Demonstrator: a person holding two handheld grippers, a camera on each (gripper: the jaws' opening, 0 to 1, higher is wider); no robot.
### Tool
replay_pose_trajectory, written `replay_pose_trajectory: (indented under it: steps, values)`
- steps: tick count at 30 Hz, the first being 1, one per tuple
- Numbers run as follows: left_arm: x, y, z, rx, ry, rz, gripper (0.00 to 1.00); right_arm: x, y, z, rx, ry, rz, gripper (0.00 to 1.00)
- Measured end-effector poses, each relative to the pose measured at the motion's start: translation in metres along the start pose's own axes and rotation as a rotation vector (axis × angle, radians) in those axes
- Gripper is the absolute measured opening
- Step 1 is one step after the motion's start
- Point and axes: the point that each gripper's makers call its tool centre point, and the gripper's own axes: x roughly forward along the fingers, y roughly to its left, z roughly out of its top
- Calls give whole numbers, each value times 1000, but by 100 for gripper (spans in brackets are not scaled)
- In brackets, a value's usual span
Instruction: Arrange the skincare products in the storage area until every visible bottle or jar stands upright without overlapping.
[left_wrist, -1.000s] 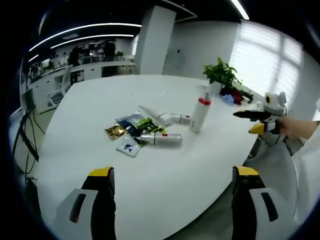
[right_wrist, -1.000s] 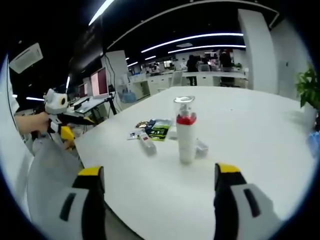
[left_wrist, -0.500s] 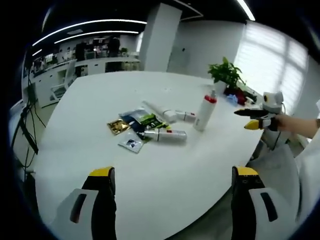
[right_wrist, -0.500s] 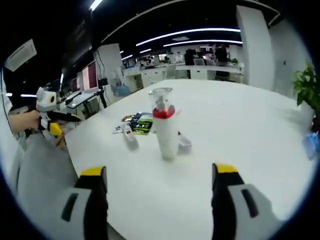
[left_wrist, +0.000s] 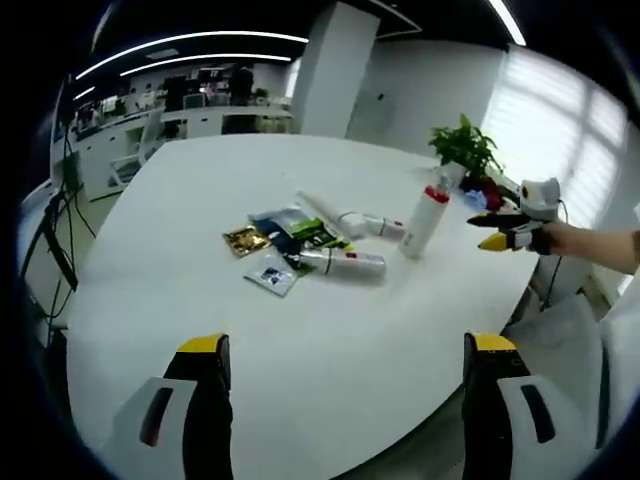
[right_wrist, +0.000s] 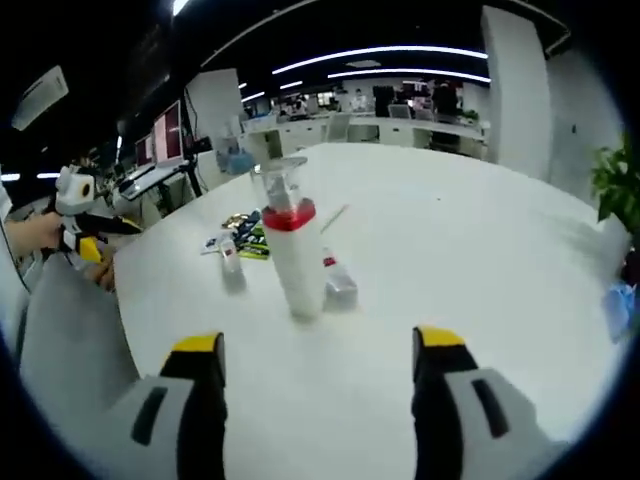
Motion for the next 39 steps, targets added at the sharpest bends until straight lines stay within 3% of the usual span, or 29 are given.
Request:
replay_pose_trajectory:
  steps: [4, 8, 10, 20, 29, 39]
  values:
    - [2, 1, -3, -10, 6, 3, 94, 11, -21, -5, -34, 76, -38, 64]
    - [6, 3, -8, -20, 16, 10, 94, 24, -33, 0, -42, 82, -33, 60]
    - [8, 2, -11, -22, 23, 9, 94, 30, -36, -1, -89, 113, -24, 58]
    - [10, 11, -17, -45, 42, 27, 94, 69, -33, -7, -271, 208, 73, 46]
    - [10, 23, -16, -62, 44, 55, 94, 100, -28, -5, -349, 231, 134, 41]
    - [16, 30, -16, -74, 51, 64, 94, 117, -36, -1, -402, 256, 162, 39]
